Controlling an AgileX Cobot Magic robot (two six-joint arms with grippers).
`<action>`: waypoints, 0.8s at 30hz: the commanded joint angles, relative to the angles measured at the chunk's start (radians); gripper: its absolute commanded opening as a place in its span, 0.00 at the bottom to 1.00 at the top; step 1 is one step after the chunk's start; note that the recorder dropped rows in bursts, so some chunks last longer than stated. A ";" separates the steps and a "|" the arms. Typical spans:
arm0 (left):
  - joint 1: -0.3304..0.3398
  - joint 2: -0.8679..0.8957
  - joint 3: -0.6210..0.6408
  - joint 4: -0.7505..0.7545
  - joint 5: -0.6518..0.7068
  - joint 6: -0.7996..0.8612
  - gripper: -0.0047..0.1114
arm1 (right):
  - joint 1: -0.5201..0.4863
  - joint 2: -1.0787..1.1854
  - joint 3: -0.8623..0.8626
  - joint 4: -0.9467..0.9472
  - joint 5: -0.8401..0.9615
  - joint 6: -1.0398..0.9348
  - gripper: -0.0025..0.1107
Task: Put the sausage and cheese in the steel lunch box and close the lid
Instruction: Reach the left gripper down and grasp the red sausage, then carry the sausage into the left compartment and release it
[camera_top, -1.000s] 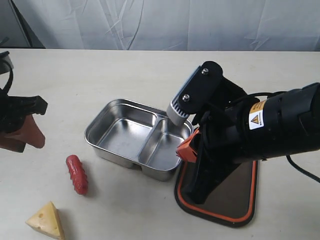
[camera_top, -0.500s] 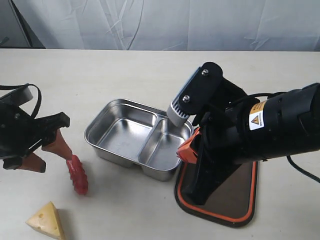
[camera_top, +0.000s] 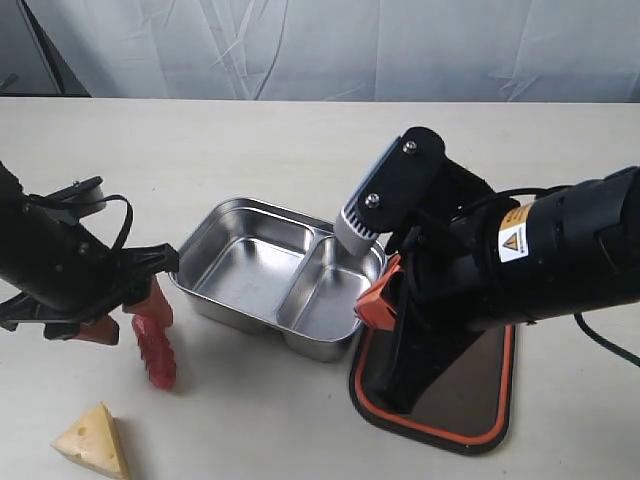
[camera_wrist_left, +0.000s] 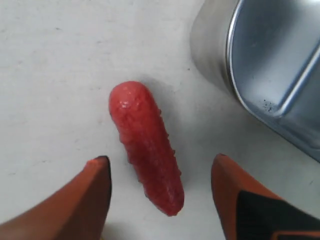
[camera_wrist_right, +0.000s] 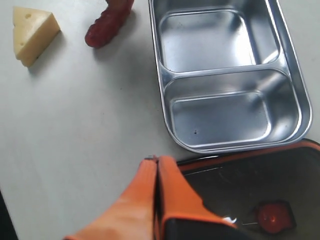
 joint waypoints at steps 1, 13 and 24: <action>-0.011 0.034 0.001 0.000 -0.018 -0.022 0.53 | 0.000 -0.007 -0.003 -0.002 0.008 -0.002 0.03; -0.011 0.109 0.001 -0.014 -0.019 -0.030 0.52 | 0.000 -0.007 -0.003 -0.004 0.008 -0.002 0.03; -0.104 0.151 0.001 -0.016 -0.064 -0.035 0.52 | 0.000 -0.007 -0.003 -0.004 0.008 -0.002 0.03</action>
